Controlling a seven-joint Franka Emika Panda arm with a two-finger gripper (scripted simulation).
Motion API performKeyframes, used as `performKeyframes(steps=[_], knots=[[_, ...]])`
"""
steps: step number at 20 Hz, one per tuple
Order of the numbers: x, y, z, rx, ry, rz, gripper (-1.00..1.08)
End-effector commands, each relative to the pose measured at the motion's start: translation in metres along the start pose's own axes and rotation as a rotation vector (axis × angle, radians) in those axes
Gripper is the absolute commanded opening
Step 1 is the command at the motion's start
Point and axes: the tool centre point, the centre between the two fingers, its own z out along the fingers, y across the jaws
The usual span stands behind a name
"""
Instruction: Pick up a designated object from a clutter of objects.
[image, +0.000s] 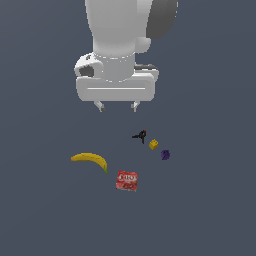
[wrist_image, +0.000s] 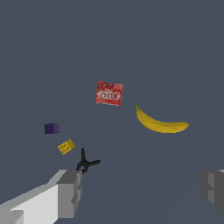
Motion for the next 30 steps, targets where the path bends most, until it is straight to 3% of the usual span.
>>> performKeyframes(steps=[1,8,14,22,30], knots=[[0.001,-0.005,0.009,-0.002,-0.002,-0.017,1.00],[0.003,-0.031,0.052,-0.009,-0.008,-0.105,1.00],[-0.002,-0.068,0.111,-0.013,-0.015,-0.229,1.00],[-0.028,-0.124,0.193,-0.001,-0.024,-0.418,1.00],[-0.056,-0.159,0.242,0.017,-0.029,-0.540,1.00]])
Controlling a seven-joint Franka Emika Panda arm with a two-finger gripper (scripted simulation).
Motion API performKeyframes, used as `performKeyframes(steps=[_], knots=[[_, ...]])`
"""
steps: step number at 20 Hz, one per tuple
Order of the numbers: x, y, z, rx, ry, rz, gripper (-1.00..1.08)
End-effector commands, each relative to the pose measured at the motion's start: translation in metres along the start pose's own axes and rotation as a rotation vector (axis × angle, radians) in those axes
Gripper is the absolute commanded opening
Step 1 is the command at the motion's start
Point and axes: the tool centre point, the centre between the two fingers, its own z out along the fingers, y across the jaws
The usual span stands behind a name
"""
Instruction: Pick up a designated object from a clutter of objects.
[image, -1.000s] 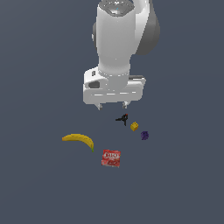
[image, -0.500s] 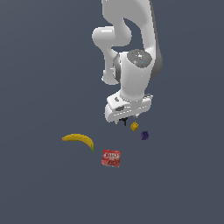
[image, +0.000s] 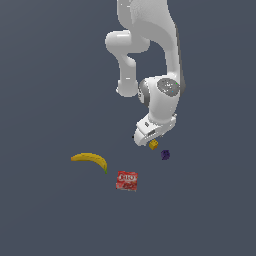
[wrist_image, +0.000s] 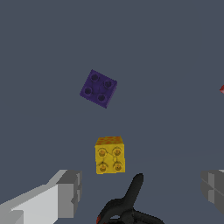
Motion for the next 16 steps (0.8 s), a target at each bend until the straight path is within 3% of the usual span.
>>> performKeyframes(steps=[1,16], knots=[[-0.002,-0.010,0.011,0.004,0.002,-0.028,1.00],[-0.005,-0.021,0.036,0.010,0.001,-0.057,1.00]])
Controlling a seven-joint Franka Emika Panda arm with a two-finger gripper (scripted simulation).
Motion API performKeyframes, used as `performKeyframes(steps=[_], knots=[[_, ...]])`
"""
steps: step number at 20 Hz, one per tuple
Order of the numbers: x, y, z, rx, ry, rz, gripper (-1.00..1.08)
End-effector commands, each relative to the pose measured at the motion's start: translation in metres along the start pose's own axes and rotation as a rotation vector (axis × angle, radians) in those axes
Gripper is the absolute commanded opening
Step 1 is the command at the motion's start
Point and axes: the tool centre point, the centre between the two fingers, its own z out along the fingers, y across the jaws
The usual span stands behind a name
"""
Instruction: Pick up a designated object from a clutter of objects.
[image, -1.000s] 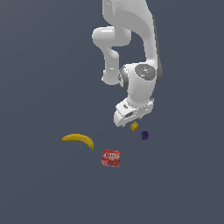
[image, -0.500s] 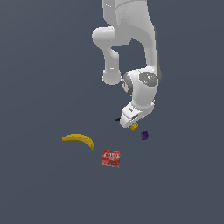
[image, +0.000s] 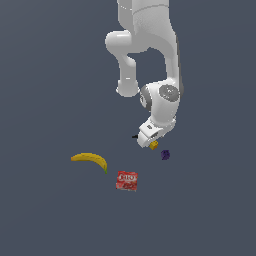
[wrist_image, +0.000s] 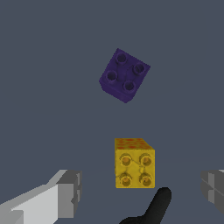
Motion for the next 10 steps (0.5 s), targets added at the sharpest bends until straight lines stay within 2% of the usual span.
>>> performKeyframes(steps=[1,10], knots=[[-0.001,-0.001,0.009,0.000,-0.001,-0.001,1.00],[-0.001,-0.001,0.041,0.001,0.000,-0.003,1.00]])
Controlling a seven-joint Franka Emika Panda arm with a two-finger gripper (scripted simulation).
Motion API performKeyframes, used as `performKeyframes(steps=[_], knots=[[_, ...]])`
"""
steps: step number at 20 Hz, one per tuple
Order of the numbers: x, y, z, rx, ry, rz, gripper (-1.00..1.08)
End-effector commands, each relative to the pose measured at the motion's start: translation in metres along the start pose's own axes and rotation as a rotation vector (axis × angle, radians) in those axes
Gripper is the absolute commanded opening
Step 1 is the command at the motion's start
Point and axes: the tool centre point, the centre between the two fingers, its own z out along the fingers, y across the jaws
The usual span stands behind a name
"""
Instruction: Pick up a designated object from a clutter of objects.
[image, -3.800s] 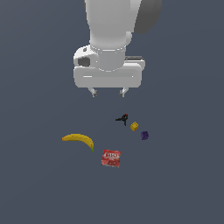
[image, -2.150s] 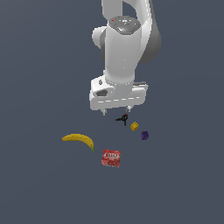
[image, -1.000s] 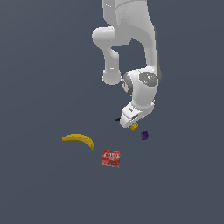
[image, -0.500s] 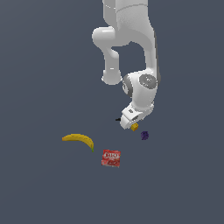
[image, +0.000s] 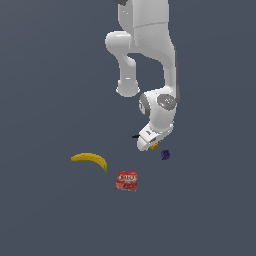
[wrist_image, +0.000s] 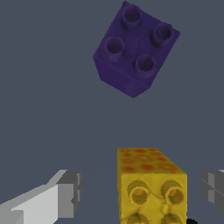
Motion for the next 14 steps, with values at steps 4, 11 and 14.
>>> performKeyframes(steps=[4,11,14], knots=[[0.0004,0.0003,0.0040,-0.001,0.001,0.000,-1.00],[0.0004,0.0003,0.0040,-0.001,0.001,0.000,-1.00],[0.0004,0.0003,0.0035,-0.001,0.001,0.000,-1.00]])
